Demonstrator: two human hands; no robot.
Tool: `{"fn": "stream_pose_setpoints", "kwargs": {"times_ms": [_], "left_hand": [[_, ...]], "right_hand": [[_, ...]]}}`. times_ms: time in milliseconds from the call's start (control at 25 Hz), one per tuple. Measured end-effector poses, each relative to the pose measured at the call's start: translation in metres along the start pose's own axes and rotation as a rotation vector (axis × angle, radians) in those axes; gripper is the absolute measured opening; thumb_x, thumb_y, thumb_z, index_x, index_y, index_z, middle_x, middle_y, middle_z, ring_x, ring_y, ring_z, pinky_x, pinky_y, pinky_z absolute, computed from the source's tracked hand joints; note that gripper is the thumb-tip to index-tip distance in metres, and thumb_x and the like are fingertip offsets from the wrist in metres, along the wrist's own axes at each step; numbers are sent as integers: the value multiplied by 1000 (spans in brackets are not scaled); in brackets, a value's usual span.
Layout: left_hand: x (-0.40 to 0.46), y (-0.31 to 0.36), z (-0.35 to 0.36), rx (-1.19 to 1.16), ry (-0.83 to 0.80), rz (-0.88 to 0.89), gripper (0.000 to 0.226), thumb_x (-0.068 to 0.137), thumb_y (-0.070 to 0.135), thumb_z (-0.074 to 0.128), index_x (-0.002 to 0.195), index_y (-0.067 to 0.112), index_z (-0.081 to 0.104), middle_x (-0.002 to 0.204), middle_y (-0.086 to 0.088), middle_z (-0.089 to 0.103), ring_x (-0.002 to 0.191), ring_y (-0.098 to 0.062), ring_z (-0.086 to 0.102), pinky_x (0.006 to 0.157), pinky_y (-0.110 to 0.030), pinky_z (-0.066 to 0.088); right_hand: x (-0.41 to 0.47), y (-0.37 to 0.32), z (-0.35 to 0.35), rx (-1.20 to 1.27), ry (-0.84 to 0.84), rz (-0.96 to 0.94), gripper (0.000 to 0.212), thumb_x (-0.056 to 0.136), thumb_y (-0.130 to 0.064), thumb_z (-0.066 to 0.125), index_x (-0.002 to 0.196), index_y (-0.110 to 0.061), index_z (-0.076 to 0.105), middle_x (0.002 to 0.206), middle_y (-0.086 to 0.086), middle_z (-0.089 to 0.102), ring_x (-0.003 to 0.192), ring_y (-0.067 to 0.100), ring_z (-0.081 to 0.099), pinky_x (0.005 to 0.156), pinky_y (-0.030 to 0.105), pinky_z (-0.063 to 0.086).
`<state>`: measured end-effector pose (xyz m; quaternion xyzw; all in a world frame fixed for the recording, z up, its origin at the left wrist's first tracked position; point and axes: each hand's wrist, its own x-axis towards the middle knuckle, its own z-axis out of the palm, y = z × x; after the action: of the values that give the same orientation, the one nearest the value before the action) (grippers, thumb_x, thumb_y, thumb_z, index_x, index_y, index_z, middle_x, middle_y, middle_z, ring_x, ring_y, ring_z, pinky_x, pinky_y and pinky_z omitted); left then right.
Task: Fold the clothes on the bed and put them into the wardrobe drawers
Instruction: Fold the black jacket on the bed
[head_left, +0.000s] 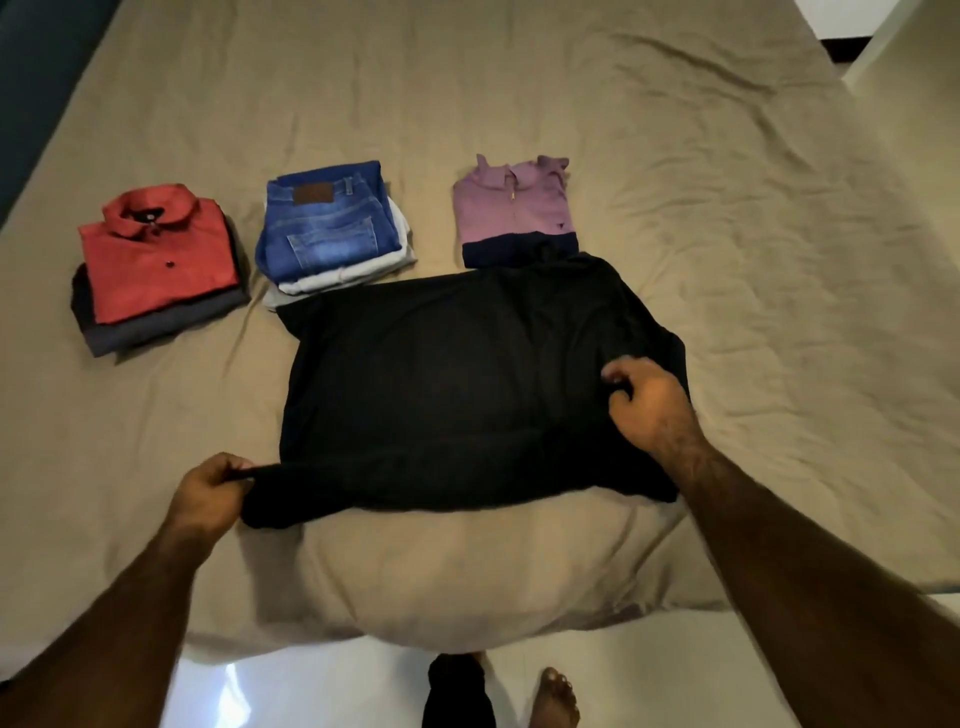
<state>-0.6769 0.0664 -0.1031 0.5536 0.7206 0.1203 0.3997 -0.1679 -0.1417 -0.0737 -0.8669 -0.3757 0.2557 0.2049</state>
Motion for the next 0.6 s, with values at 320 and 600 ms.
{"fn": "stream_pose_setpoints", "kwargs": {"times_ms": [320,600], "left_hand": [[88,11,44,-68,-267,-300,41,83,32,89,111,7,72,108,-12,75,102,-33,70,92,-51,59],[94,3,69,-245,-182,-249,25,100,10,70,123,5,65,119,-18,69,115,-43,65,99,-51,53]], "right_hand": [[34,58,60,21,69,407,61,88,-54,77,130,-12,65,120,12,64,115,38,62,100,49,51],[45,72,79,-139,80,440,18,90,-43,77,86,-27,70,104,9,59,110,44,58,95,50,51]]}}
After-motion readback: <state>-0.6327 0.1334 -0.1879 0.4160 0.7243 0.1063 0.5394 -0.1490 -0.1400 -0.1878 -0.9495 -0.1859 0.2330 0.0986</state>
